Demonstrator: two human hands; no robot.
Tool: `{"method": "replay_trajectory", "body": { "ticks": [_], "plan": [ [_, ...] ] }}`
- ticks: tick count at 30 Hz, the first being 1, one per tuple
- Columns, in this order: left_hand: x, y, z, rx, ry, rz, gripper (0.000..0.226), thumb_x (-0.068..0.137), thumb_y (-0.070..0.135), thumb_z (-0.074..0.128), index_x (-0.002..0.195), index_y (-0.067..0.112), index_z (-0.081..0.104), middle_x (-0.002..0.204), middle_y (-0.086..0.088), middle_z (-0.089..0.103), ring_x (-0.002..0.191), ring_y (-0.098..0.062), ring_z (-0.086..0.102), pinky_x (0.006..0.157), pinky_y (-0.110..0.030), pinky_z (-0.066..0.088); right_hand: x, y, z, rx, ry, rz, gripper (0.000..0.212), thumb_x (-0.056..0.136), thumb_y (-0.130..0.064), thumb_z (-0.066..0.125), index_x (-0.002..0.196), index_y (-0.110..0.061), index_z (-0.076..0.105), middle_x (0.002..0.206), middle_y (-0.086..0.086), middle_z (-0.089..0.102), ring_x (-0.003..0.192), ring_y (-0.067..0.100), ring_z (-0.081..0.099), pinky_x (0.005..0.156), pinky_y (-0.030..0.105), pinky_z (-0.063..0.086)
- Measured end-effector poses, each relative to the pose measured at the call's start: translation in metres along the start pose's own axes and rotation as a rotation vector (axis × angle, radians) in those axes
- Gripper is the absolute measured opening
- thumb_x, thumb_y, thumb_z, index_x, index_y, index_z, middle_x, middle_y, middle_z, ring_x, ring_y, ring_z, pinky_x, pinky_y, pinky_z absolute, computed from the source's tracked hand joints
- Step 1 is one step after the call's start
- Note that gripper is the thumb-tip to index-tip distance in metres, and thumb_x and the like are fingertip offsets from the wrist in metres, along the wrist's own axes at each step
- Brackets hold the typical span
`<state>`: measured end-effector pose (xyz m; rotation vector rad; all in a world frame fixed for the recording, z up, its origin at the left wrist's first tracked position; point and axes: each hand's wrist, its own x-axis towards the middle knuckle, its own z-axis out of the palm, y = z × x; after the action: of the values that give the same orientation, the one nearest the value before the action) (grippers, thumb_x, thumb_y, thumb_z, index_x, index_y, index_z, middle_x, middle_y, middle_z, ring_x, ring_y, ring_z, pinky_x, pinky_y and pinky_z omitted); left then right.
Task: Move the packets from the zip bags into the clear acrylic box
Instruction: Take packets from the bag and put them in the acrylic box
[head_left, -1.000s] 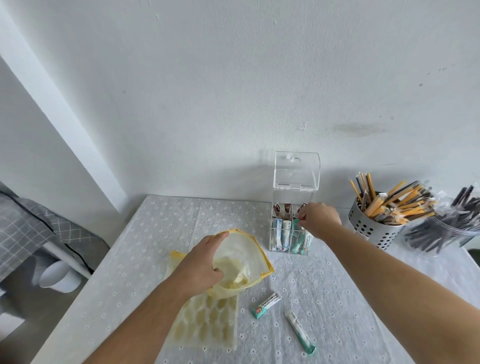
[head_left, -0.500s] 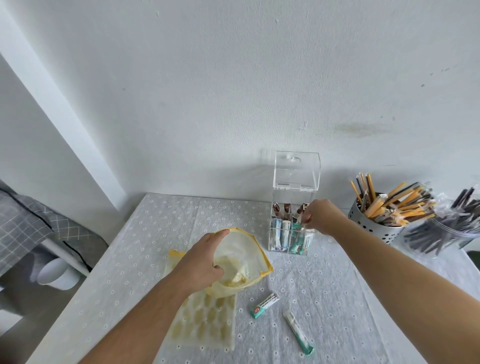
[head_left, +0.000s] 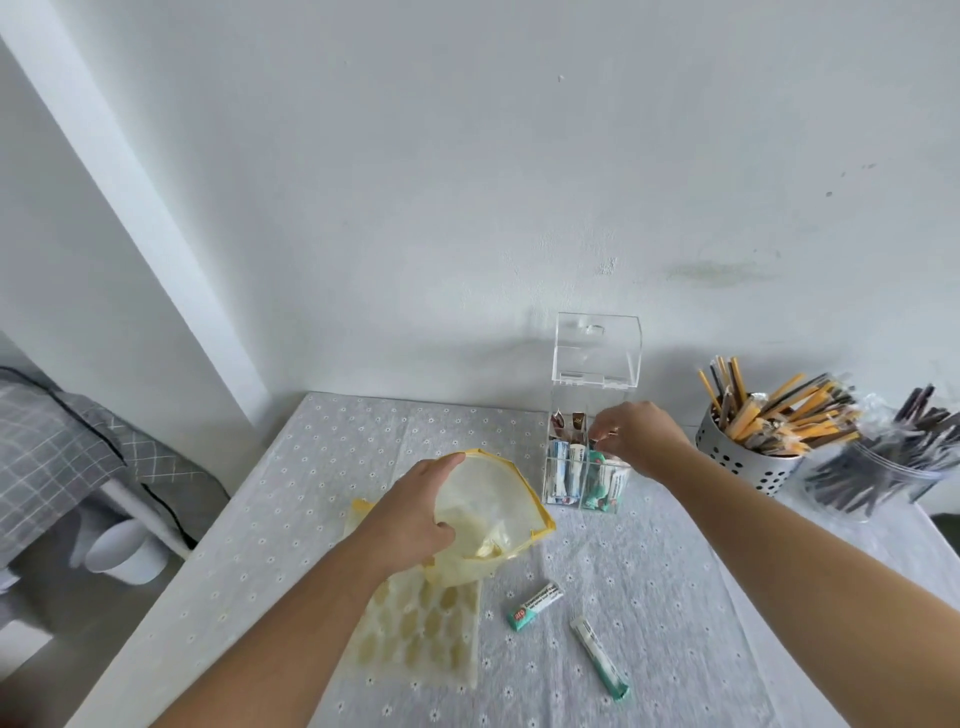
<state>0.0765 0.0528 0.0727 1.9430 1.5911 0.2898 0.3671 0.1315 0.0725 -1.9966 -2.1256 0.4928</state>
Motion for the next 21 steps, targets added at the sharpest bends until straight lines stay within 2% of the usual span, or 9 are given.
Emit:
{"method": "replay_trajectory", "body": {
  "ticks": [3,6,8,9,11,15,17,19,21],
  "plan": [
    [-0.006,0.003,-0.009,-0.064,0.039,0.004,0.076,0.079,0.008,0.056,0.144,0.035,0.027,0.137,0.008,0.038,0.068,-0.002,0.051,0.069,-0.02,0.044,-0.019,-0.022,-0.005,0.133,-0.019,-0.087,0.024,0.077,-0.02,0.076,0.1,-0.024,0.072,0.105,-0.01,0.072,0.088,0.012,0.065,0.087,0.031,0.054],
    [-0.016,0.001,-0.019,-0.207,0.094,-0.029,0.074,0.078,0.007,0.059,0.141,0.034,0.033,0.137,0.007,0.043,0.064,-0.007,0.054,0.063,-0.017,0.043,-0.046,-0.039,0.004,0.242,-0.151,-0.164,0.047,0.074,-0.018,0.079,0.118,-0.026,0.064,0.11,-0.018,0.06,0.097,0.01,0.058,0.09,0.027,0.049],
    [-0.023,-0.001,-0.026,-0.331,0.094,-0.071,0.069,0.078,0.007,0.059,0.138,0.035,0.039,0.13,0.008,0.048,0.065,-0.009,0.055,0.061,-0.017,0.044,-0.062,-0.047,0.015,0.36,-0.221,-0.168,0.06,0.071,-0.021,0.081,0.126,-0.026,0.056,0.117,-0.016,0.056,0.106,0.013,0.057,0.096,0.03,0.048],
    [-0.027,-0.003,-0.029,-0.395,0.084,-0.089,0.066,0.078,0.007,0.059,0.136,0.035,0.042,0.127,0.008,0.05,0.066,-0.01,0.056,0.062,-0.018,0.045,-0.068,-0.051,0.023,0.449,-0.232,-0.164,0.06,0.071,-0.023,0.081,0.125,-0.026,0.057,0.119,-0.014,0.058,0.108,0.015,0.057,0.098,0.032,0.048],
    [-0.034,-0.005,-0.034,-0.546,0.079,-0.119,0.059,0.078,0.006,0.059,0.13,0.033,0.048,0.122,0.005,0.054,0.068,-0.012,0.059,0.069,-0.023,0.051,-0.076,-0.06,0.038,0.647,-0.225,-0.128,0.042,0.074,-0.024,0.078,0.114,-0.024,0.064,0.114,-0.009,0.066,0.108,0.016,0.06,0.098,0.034,0.049],
    [-0.047,-0.018,-0.043,-0.792,0.061,-0.133,0.04,0.083,0.01,0.065,0.117,0.031,0.057,0.106,-0.005,0.059,0.063,-0.013,0.059,0.071,-0.027,0.05,-0.09,-0.086,0.058,0.889,-0.107,-0.007,0.004,0.082,-0.017,0.071,0.086,-0.018,0.073,0.089,0.006,0.074,0.086,0.014,0.065,0.084,0.03,0.052],
    [-0.053,-0.028,-0.046,-0.836,0.12,-0.101,0.039,0.084,0.021,0.068,0.116,0.038,0.053,0.11,-0.004,0.057,0.067,-0.014,0.06,0.069,-0.028,0.05,-0.094,-0.097,0.065,0.936,-0.022,0.059,0.005,0.085,-0.015,0.068,0.082,-0.017,0.071,0.085,0.01,0.072,0.08,0.016,0.062,0.076,0.031,0.052],
    [-0.06,-0.04,-0.046,-0.791,0.264,-0.106,0.049,0.081,0.035,0.07,0.122,0.044,0.045,0.122,0.001,0.052,0.087,-0.016,0.06,0.078,-0.03,0.048,-0.098,-0.108,0.07,1.065,0.008,0.129,0.01,0.088,-0.01,0.063,0.082,-0.015,0.068,0.086,0.005,0.071,0.077,0.017,0.064,0.07,0.028,0.05],
    [-0.068,-0.054,-0.039,-0.727,0.294,-0.172,0.069,0.076,0.045,0.071,0.134,0.042,0.033,0.133,0.003,0.043,0.114,-0.019,0.052,0.092,-0.034,0.044,-0.1,-0.117,0.078,1.167,0.01,0.188,0.01,0.089,-0.007,0.06,0.083,-0.012,0.067,0.087,0.006,0.071,0.077,0.02,0.066,0.069,0.029,0.05]
  ]
}}
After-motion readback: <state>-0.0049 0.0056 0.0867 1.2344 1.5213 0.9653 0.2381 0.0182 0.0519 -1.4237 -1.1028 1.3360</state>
